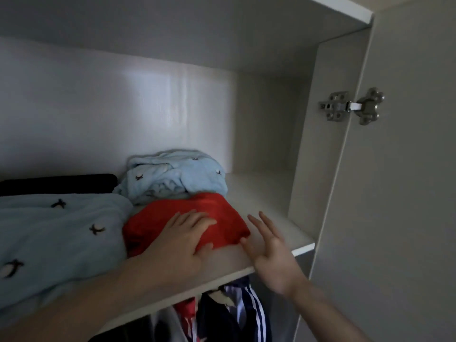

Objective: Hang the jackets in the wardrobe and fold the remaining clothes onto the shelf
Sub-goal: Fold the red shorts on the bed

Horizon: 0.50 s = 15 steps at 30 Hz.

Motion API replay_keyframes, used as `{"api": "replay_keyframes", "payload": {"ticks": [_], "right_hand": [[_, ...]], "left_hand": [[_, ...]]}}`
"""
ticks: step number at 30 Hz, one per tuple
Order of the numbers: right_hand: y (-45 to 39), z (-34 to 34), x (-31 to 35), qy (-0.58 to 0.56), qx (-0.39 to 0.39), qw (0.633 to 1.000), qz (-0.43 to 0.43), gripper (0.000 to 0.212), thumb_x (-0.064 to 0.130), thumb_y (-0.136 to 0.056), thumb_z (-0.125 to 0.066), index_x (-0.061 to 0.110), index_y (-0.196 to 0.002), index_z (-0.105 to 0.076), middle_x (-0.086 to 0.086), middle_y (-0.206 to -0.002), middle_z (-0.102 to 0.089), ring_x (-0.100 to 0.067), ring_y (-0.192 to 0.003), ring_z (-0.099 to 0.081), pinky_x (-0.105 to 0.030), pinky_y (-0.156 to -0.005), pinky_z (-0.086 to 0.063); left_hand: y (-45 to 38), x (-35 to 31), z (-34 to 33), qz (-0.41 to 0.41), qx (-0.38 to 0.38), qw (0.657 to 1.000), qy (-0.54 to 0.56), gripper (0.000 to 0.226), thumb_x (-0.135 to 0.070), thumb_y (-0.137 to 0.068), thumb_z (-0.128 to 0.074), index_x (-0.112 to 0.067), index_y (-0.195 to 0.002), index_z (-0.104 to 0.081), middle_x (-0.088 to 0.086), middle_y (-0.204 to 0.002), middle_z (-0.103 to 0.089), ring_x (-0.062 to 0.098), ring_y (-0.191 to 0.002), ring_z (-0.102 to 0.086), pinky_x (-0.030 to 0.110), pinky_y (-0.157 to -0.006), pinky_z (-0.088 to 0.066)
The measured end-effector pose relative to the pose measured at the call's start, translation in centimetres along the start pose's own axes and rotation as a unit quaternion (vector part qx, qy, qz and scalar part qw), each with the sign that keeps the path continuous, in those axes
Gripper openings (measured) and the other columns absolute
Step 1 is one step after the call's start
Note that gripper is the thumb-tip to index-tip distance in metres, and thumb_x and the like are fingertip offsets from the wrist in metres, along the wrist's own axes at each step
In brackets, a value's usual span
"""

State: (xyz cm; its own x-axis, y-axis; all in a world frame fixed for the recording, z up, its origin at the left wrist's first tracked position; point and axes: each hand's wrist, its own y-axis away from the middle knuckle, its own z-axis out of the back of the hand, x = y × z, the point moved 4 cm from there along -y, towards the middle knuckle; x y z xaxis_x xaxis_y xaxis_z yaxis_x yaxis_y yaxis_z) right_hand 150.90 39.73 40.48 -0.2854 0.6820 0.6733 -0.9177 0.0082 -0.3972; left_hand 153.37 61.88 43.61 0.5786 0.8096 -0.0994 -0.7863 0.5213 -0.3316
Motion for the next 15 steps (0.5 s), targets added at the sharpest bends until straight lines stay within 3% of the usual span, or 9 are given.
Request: {"api": "replay_keyframes", "payload": {"ticks": [2, 5, 9, 12, 15], "right_hand": [[4.5, 3.2, -0.8, -0.004, -0.015, 1.0, -0.012, 0.059, 0.051, -0.096, -0.06, 0.047, -0.15, -0.038, 0.027, -0.163, -0.017, 0.0, -0.143, -0.038, -0.026, -0.122, -0.028], [12.3, 8.5, -2.1, 0.025, -0.058, 0.997, -0.037, 0.052, 0.044, -0.097, -0.062, 0.045, -0.146, -0.045, 0.032, -0.158, -0.026, 0.017, -0.141, -0.027, -0.005, -0.113, -0.021], [25.2, 15.2, -4.0, 0.058, -0.11, 0.984, -0.126, 0.045, 0.036, -0.097, -0.064, 0.041, -0.141, -0.052, 0.027, -0.151, -0.04, 0.014, -0.138, -0.036, -0.01, -0.113, -0.028], [36.4, 19.6, -5.4, 0.07, -0.155, 0.962, -0.215, 0.043, 0.037, -0.098, -0.062, 0.043, -0.139, -0.052, 0.032, -0.146, -0.045, 0.013, -0.135, -0.039, -0.018, -0.113, -0.034], [48.2, 23.2, -6.2, 0.059, -0.231, 0.919, -0.315, 0.04, 0.034, -0.099, -0.06, 0.046, -0.137, -0.052, 0.037, -0.14, -0.046, 0.018, -0.132, -0.039, -0.023, -0.113, -0.036]], "left_hand": [[1.0, -4.6, 0.0, -0.062, -0.01, 0.998, 0.022, 0.055, -0.044, -0.095, -0.043, -0.035, -0.149, -0.039, -0.015, -0.156, -0.029, 0.01, -0.147, -0.024, 0.033, -0.124, -0.01], [3.0, -12.0, -1.0, -0.141, -0.033, 0.984, 0.106, 0.045, -0.035, -0.097, -0.058, -0.031, -0.141, -0.052, -0.013, -0.152, -0.037, 0.009, -0.142, -0.033, 0.031, -0.12, -0.021], [5.6, -23.2, -3.6, -0.228, 0.004, 0.945, 0.232, 0.037, -0.028, -0.097, -0.062, -0.034, -0.133, -0.057, -0.021, -0.148, -0.038, -0.003, -0.139, -0.032, 0.011, -0.114, -0.019], [8.5, -32.8, -6.1, -0.289, 0.044, 0.921, 0.256, 0.037, -0.022, -0.096, -0.064, -0.031, -0.131, -0.059, -0.017, -0.147, -0.043, 0.003, -0.139, -0.038, 0.019, -0.115, -0.026], [12.9, -42.1, -8.4, -0.349, 0.09, 0.893, 0.27, 0.037, -0.023, -0.096, -0.064, -0.034, -0.13, -0.059, -0.018, -0.147, -0.044, 0.002, -0.138, -0.038, 0.017, -0.114, -0.023]]}}
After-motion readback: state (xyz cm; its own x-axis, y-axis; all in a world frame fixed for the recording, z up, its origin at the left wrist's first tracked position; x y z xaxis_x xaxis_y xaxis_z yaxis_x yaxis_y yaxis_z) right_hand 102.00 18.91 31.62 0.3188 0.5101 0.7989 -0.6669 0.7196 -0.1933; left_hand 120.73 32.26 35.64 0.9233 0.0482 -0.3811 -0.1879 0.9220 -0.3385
